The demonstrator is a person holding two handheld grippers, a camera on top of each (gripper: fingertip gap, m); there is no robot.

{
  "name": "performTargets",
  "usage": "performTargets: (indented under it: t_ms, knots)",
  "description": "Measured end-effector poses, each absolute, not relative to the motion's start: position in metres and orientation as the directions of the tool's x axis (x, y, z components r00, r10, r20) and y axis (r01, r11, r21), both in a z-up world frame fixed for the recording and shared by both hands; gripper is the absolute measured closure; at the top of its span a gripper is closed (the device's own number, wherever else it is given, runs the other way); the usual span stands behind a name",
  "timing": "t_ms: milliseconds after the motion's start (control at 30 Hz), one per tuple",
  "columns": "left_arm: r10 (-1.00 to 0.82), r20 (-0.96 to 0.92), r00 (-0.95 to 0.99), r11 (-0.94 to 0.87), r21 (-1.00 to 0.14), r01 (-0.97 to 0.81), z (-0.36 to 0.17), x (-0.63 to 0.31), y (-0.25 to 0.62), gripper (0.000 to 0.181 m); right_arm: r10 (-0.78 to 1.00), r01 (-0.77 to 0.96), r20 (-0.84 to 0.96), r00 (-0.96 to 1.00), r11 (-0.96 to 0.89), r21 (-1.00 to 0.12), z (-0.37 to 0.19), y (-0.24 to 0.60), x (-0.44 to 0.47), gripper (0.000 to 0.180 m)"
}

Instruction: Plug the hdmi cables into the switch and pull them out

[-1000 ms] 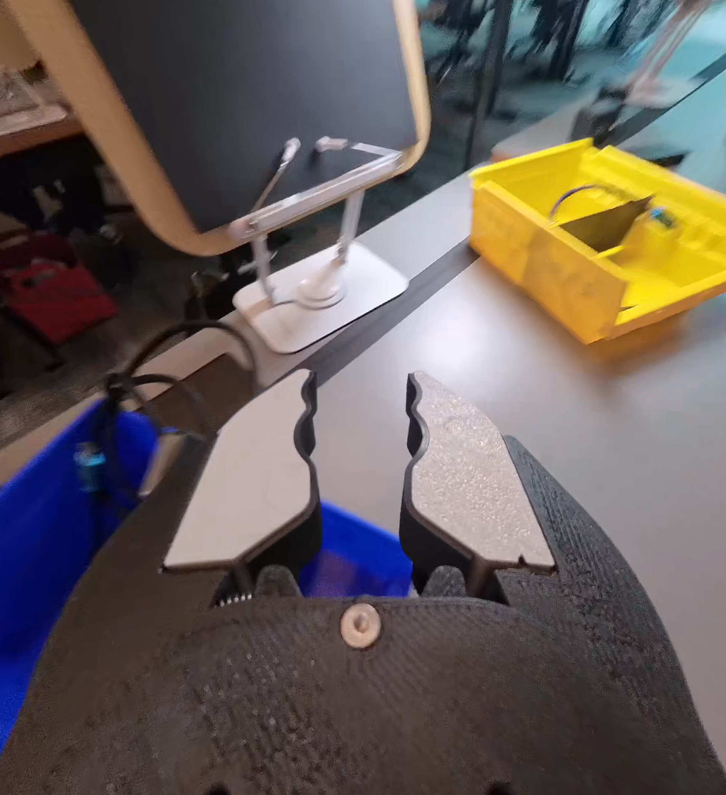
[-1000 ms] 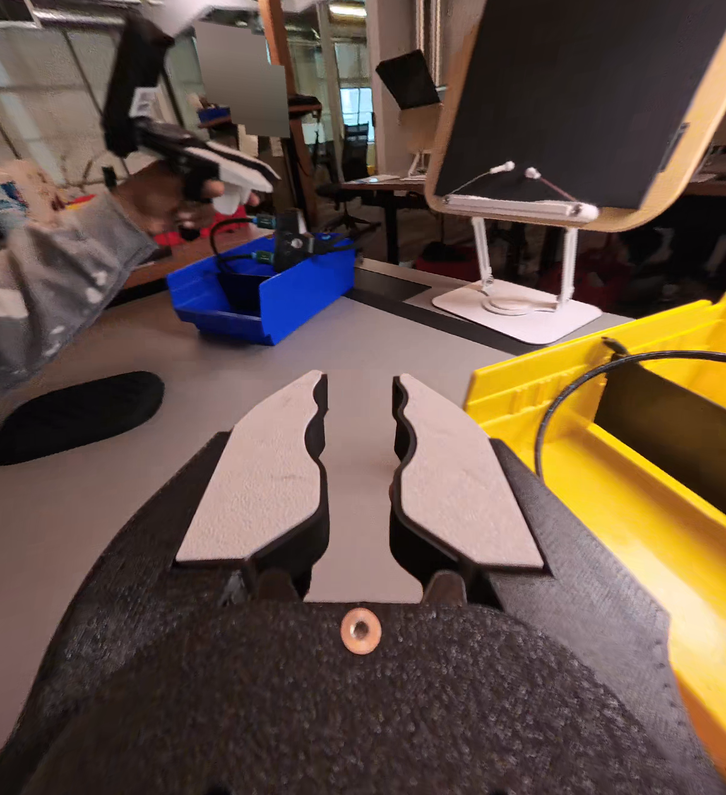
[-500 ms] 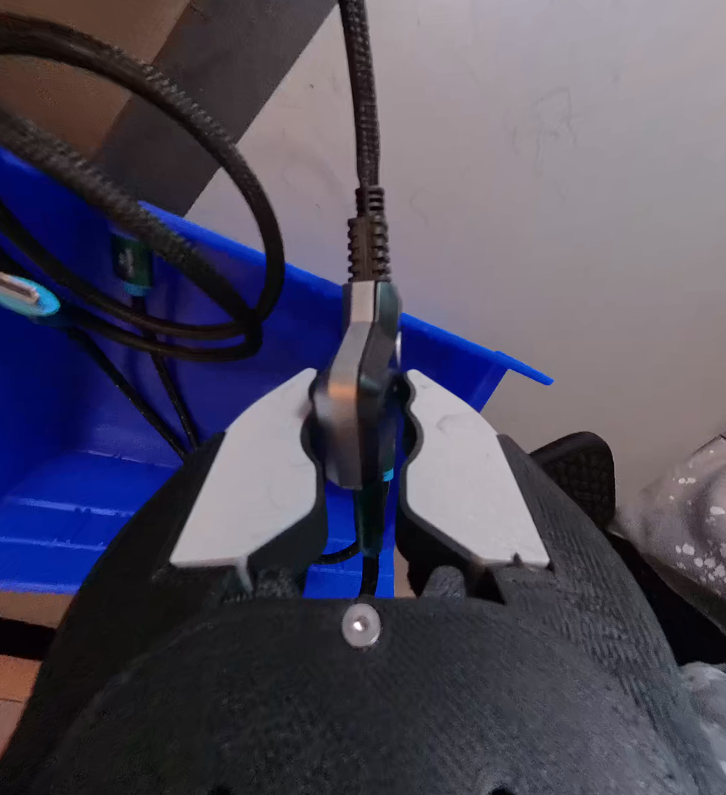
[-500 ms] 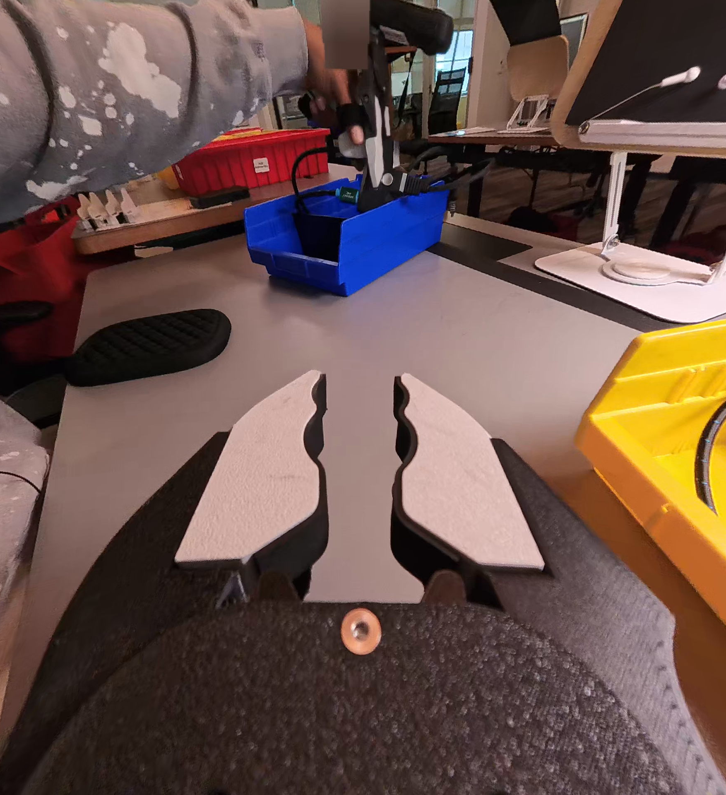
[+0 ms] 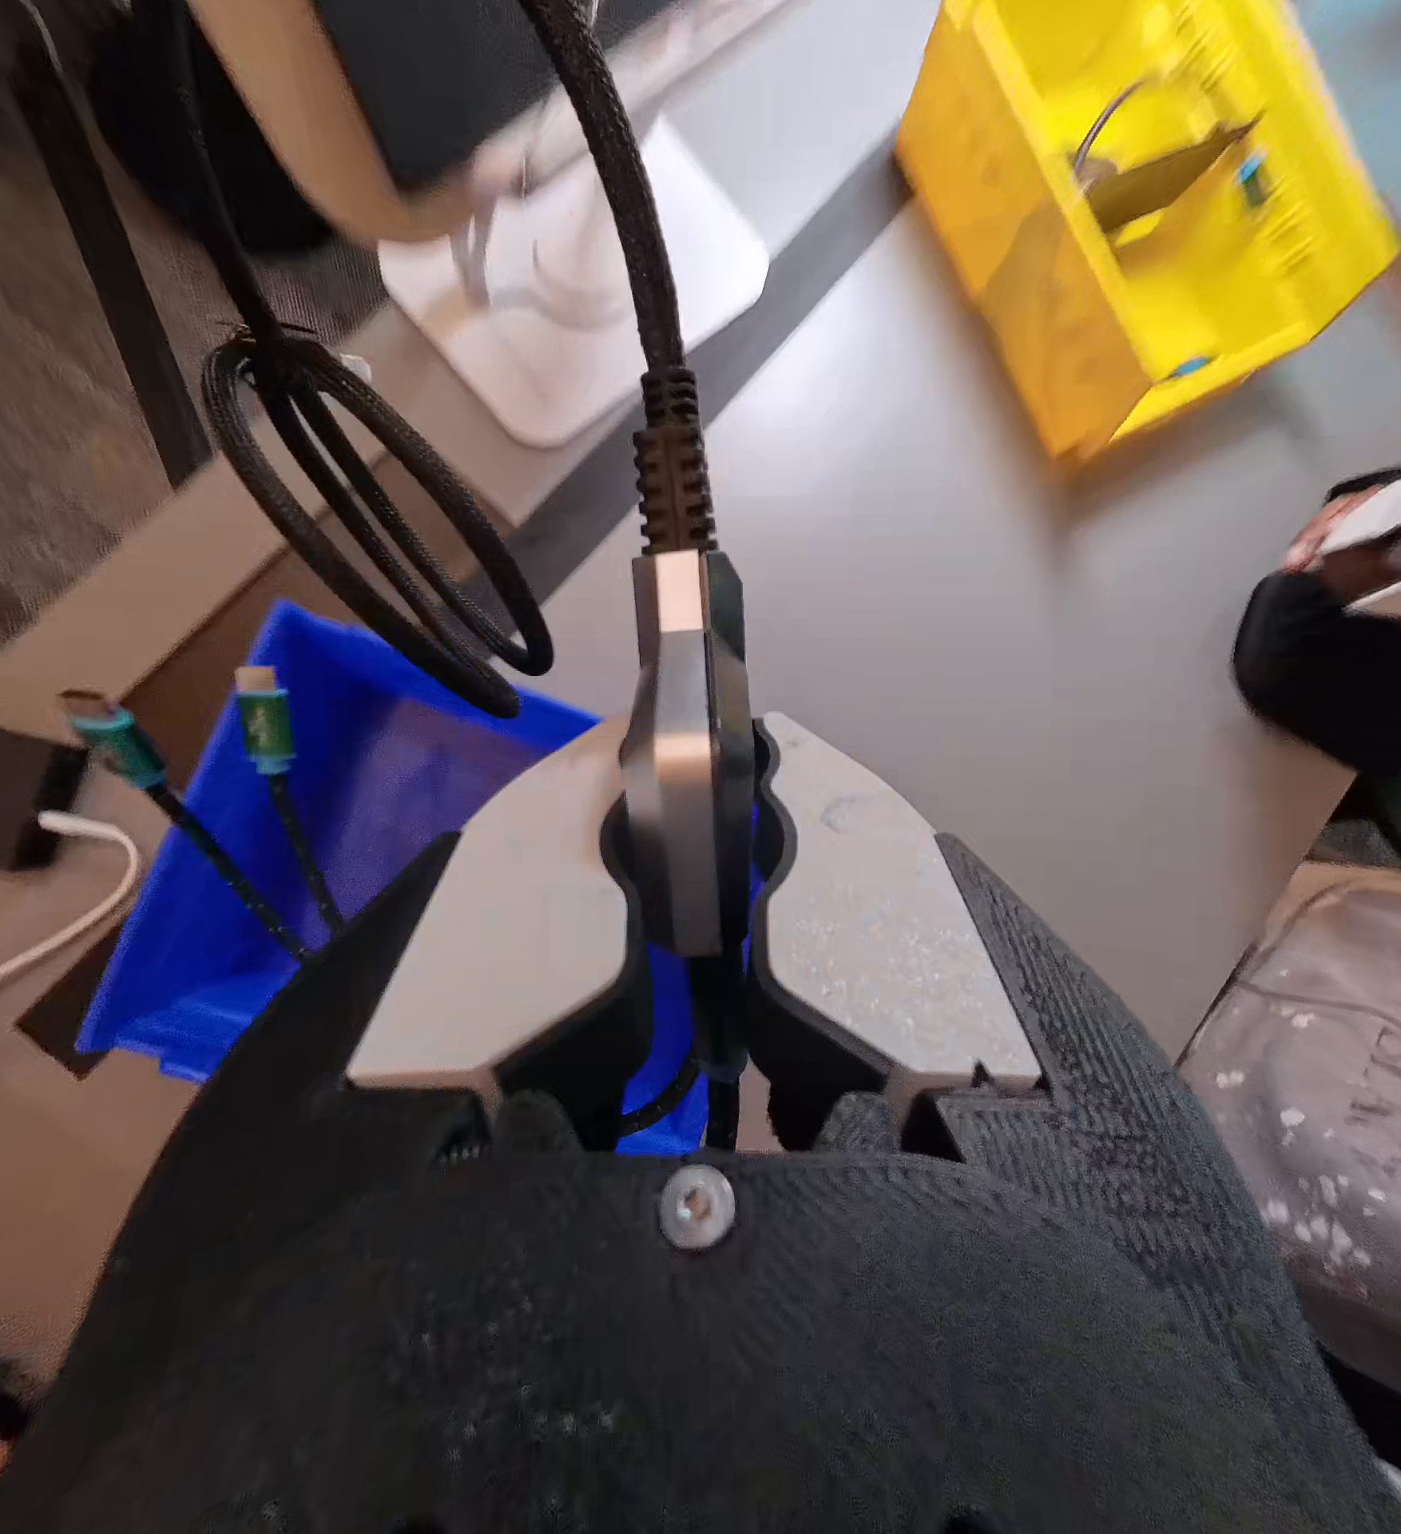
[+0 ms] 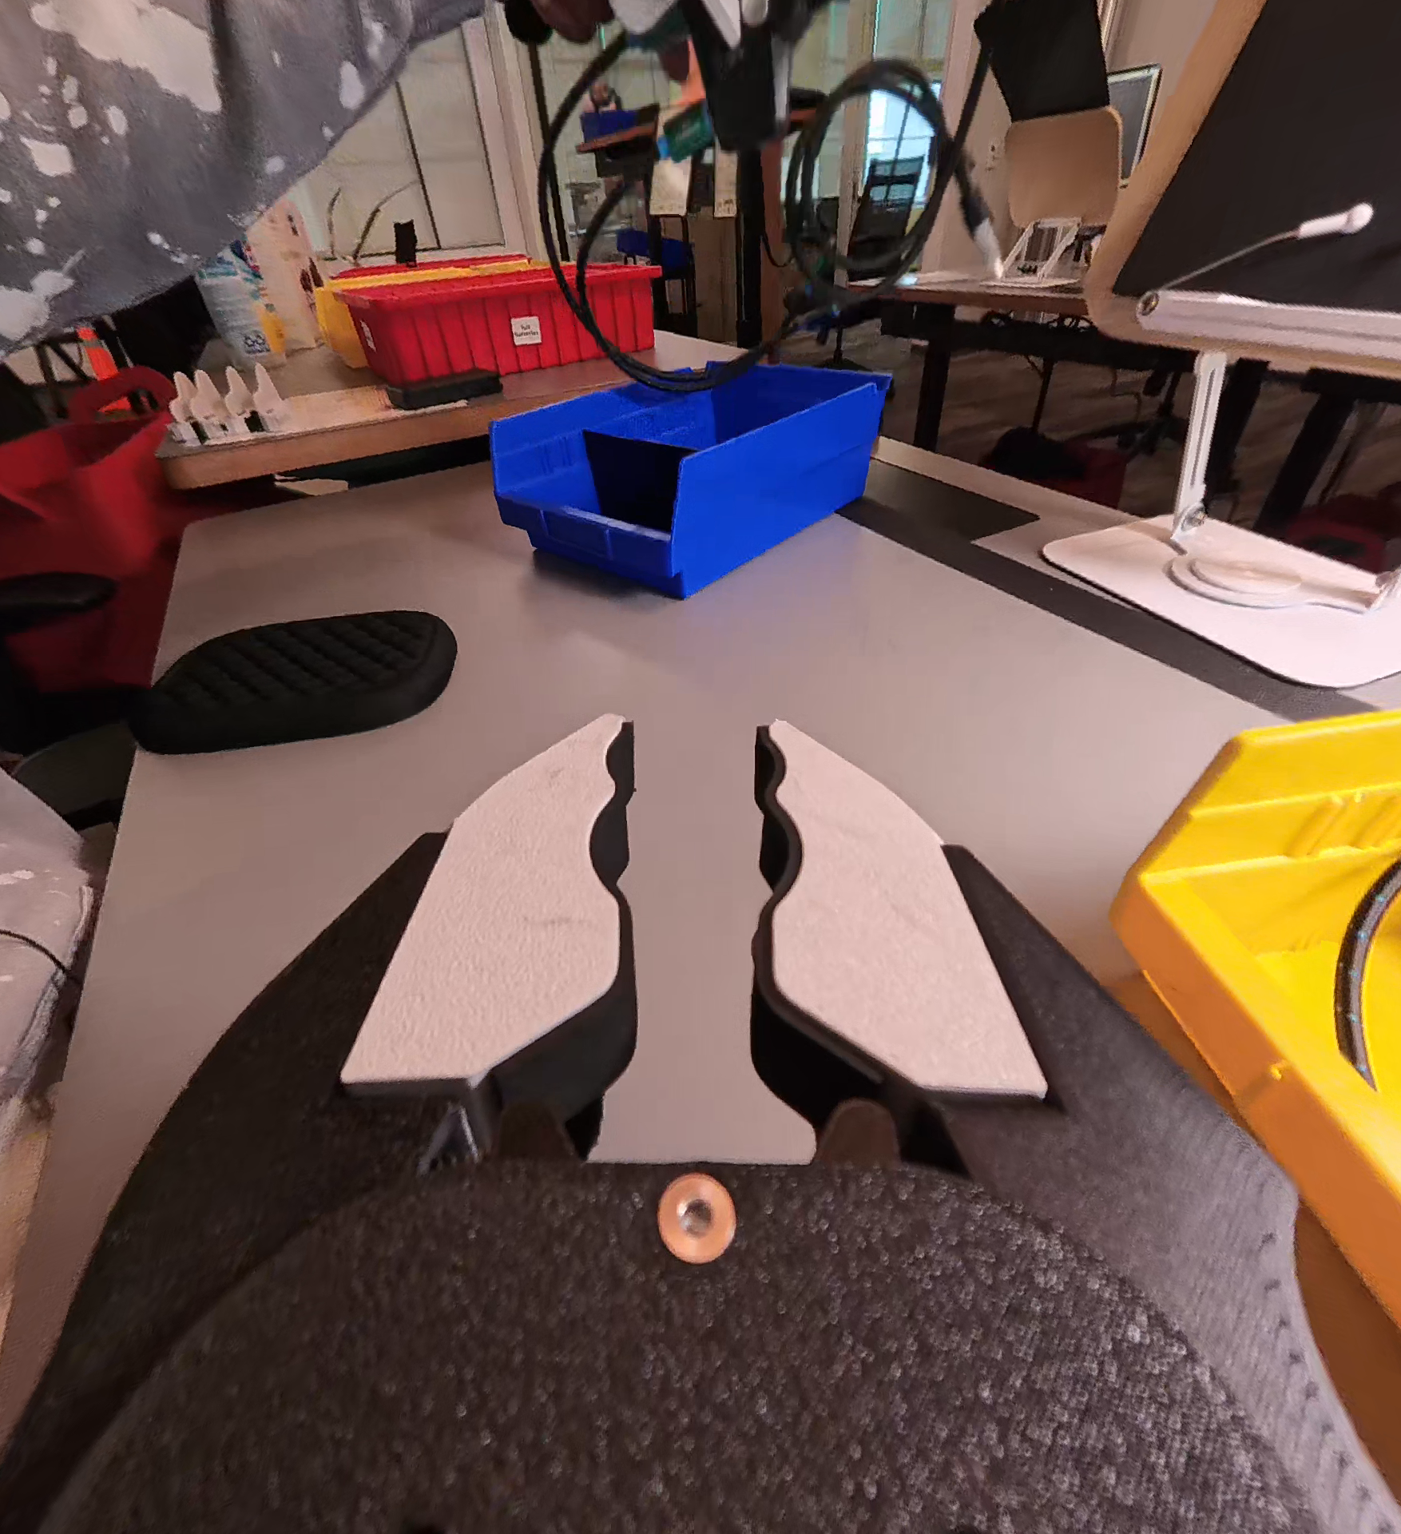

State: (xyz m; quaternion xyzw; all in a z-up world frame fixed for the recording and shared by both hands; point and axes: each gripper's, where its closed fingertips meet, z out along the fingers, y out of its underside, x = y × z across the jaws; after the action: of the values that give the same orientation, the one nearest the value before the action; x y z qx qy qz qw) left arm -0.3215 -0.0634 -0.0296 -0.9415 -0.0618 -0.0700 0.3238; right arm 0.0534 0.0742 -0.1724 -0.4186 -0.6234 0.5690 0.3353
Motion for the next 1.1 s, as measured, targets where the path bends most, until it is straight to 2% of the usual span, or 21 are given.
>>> performTargets:
  t_ms: [167, 267, 400, 567, 767, 800, 833, 967, 1100]
  knots:
    - [-0.048, 0.132, 0.99, -0.483, -0.871, 0.092, 0.065, -0.281, -0.055, 0.158, 0.907, 0.07, -0.03, -0.42, -0.001, -0.998, -0.131, 0.07, 0.036, 0.152]
    - [-0.163, 0.132, 0.978, -0.225, -0.97, 0.093, 0.108, -0.24, -0.048, 0.158, 0.907, -0.013, -0.016, -0.421, -0.024, -1.0, -0.086, 0.067, 0.016, 0.151]
    - [-0.338, 0.131, 0.932, 0.094, -0.98, 0.172, 0.123, -0.182, -0.039, 0.158, 0.894, -0.127, -0.018, -0.447, -0.084, -0.988, -0.019, 0.064, -0.014, 0.151]
    - [-0.495, 0.149, 0.856, 0.335, -0.876, 0.346, 0.085, -0.124, -0.021, 0.158, 0.814, -0.159, -0.059, -0.578, -0.183, -0.97, 0.022, 0.047, -0.05, 0.147]
    - [-0.585, 0.179, 0.791, 0.38, -0.801, 0.463, 0.038, -0.084, 0.003, 0.158, 0.71, -0.064, -0.053, -0.702, -0.138, -0.988, -0.006, 0.012, -0.062, 0.143]
    - [-0.598, 0.184, 0.78, 0.366, -0.804, 0.469, 0.034, -0.078, 0.006, 0.158, 0.71, -0.063, -0.044, -0.703, -0.124, -0.99, -0.008, 0.009, -0.061, 0.148]
    - [-0.603, 0.169, 0.779, 0.366, -0.81, 0.459, 0.031, -0.071, 0.006, 0.158, 0.707, -0.075, -0.027, -0.707, -0.112, -0.991, -0.008, 0.005, -0.057, 0.163]
    - [-0.572, 0.089, 0.815, 0.362, -0.865, 0.348, 0.026, -0.055, 0.004, 0.156, 0.738, -0.061, 0.077, -0.67, 0.048, -0.997, -0.009, 0.006, -0.043, 0.166]
    - [-0.598, -0.006, 0.802, 0.196, -0.971, 0.139, 0.005, -0.033, 0.006, 0.153, 0.734, -0.022, 0.191, -0.652, 0.233, -0.972, -0.015, 0.018, -0.02, 0.165]
